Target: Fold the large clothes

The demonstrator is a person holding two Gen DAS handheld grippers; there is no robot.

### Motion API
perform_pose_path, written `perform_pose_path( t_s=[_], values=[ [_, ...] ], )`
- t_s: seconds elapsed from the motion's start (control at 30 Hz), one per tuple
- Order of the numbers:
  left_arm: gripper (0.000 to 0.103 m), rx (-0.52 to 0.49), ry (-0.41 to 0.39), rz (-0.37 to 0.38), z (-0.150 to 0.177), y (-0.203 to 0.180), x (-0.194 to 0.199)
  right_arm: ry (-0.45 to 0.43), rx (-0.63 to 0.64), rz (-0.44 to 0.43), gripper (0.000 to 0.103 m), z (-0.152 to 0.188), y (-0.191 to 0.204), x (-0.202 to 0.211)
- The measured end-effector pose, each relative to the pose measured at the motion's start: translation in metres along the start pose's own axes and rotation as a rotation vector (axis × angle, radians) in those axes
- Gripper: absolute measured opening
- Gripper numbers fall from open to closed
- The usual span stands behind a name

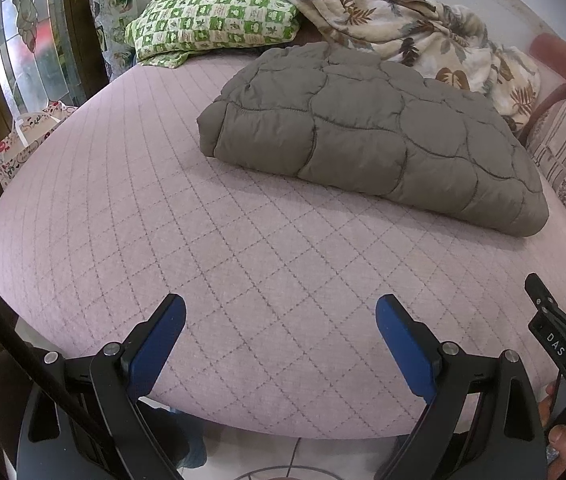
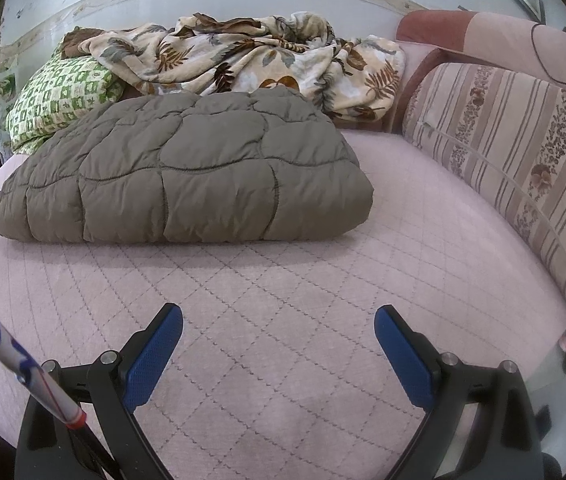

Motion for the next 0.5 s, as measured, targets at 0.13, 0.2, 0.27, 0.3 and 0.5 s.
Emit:
perform_pose_path(
  t_s=[0.13, 0.2, 0.27, 0.3, 0.5],
  values=[
    [0.095, -0.007, -0.012, 0.003, -0.001, -0.001, 0.002, -0.003, 0.007, 0.004, 0.099, 0.0, 0.0, 0.0],
    [0.095, -0.011, -0.03, 0.003, -0.004, -0.001, 0.005, -0.004, 0.02, 0.02, 0.099, 0.0, 0.001, -0.001],
    [0.095, -0.025, -0.051, -0.005, -0.007, -0.002, 0.008, -0.002, 0.031, 0.04, 0.099, 0.001, 0.002, -0.002],
    [0.095, -0.032, -0.059, -0.01, -0.008, -0.002, 0.009, 0.0, 0.033, 0.045, 0.099, 0.001, 0.002, -0.003],
    [0.095, -0.043, -0.05, -0.018, -0.004, -0.007, 0.01, 0.011, 0.04, 0.048, 0.099, 0.001, 0.002, -0.004]
  ],
)
Point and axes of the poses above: each gripper's, at about its wrist camera, not at the fingertips, and x roughly against the way its jaws point, y to its left, z to its underside, the point moved 10 cm from there along -x, roughly the way its jaws point
